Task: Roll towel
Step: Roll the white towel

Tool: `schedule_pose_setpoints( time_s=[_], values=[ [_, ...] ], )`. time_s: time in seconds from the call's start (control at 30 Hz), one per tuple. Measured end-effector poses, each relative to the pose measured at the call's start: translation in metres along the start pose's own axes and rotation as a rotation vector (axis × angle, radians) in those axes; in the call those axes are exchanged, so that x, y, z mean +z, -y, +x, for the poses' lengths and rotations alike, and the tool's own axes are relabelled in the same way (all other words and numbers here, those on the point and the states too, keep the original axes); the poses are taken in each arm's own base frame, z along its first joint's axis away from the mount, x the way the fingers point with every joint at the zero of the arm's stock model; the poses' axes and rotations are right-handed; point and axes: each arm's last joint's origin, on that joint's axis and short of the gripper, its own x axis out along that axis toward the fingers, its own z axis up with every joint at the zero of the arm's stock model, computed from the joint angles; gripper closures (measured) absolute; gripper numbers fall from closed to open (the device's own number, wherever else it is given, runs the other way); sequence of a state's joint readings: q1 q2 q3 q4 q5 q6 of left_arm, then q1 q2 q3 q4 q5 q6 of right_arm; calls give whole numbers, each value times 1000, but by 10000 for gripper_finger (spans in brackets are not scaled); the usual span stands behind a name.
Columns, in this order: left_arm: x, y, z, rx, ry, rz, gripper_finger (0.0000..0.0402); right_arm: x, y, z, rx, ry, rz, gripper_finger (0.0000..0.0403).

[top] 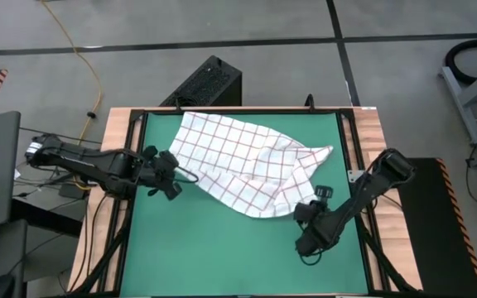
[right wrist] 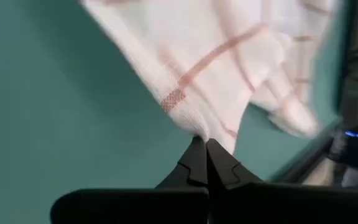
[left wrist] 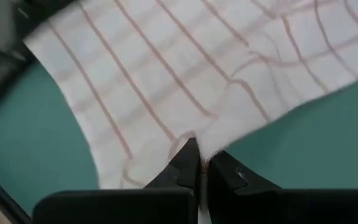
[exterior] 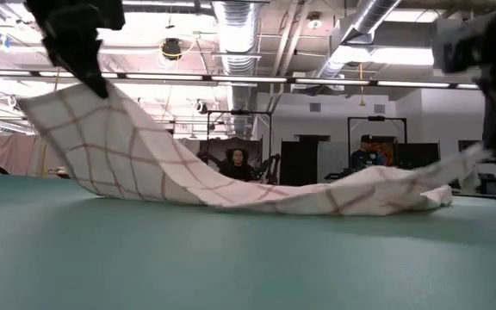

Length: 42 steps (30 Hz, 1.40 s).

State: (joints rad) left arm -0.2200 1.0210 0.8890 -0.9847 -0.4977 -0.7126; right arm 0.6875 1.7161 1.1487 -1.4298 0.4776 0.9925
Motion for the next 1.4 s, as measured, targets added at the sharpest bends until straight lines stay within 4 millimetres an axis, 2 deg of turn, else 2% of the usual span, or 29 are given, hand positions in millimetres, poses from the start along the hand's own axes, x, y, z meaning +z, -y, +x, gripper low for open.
schedule_pose_setpoints(
  time_s=[0.1, 0.23, 0.5, 0.6, 0.67, 0.83, 0.97, 1.1, 1.2, 1.3, 1.4],
  values=[
    [-11, 5, -5, -53, -91, -31, 401, -6, 5, -17, -19, -41, -10, 402],
    [-26, 17, -11, -121, -194, -81, 401, -11, 3, -34, 77, -114, -15, 402],
    [-68, 65, -18, -183, -351, -113, 401, -27, -3, -58, 197, -190, 51, 402],
    [-85, 85, -18, -197, -330, -108, 401, -32, -5, -75, 243, -154, 81, 402],
    [-92, 96, -21, -202, -311, -119, 401, -37, -6, -93, 301, -124, 105, 403],
    [-94, 121, -39, -246, -261, -159, 401, -42, 4, -140, 462, -35, 219, 403],
    [-80, 139, -66, -323, -123, -147, 401, -43, 12, -165, 517, 138, 258, 403],
    [-61, 145, -92, -335, 42, -125, 402, -41, 16, -169, 506, 222, 257, 403],
    [-51, 136, -103, -259, 85, -100, 401, -28, 21, -164, 477, 248, 268, 403],
    [-49, 118, -99, -100, 63, -102, 401, -13, 25, -154, 425, 260, 245, 403],
    [-53, 100, -91, 79, -13, -121, 401, 0, 31, -134, 359, 223, 248, 403]
  ],
)
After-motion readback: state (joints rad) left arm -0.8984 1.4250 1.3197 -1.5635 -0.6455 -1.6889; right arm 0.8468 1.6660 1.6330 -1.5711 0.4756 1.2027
